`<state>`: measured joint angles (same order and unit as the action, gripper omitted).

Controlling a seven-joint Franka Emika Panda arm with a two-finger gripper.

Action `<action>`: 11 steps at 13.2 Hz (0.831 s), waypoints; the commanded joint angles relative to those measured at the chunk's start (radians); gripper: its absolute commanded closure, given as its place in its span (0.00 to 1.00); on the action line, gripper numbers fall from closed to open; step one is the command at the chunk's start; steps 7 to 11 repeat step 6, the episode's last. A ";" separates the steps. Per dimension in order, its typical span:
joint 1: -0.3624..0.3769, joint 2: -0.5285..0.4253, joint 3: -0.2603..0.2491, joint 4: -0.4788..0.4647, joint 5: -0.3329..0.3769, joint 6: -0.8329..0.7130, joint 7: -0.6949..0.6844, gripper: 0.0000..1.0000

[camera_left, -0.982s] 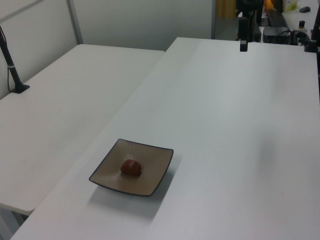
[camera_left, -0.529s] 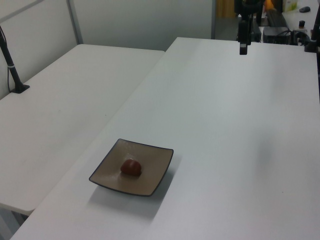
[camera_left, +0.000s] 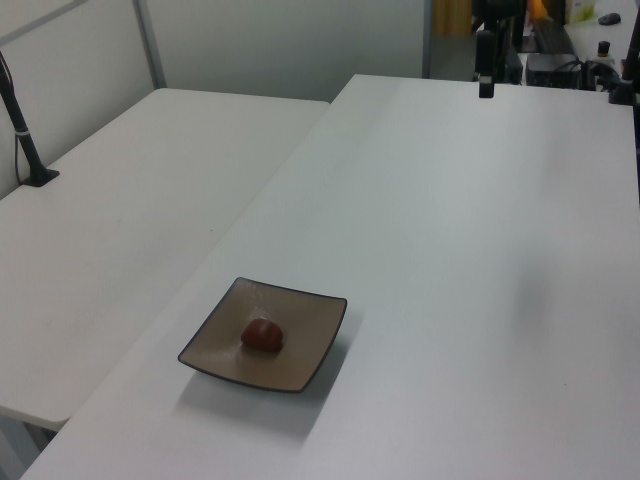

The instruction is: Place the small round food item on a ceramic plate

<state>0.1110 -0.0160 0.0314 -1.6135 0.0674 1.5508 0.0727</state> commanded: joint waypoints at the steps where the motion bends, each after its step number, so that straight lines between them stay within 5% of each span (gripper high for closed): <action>1: -0.014 -0.021 0.021 -0.028 -0.014 0.082 -0.017 0.00; 3: -0.016 -0.018 0.033 -0.031 -0.066 0.130 -0.011 0.00; 11: -0.016 -0.019 0.036 -0.032 -0.069 0.121 -0.010 0.00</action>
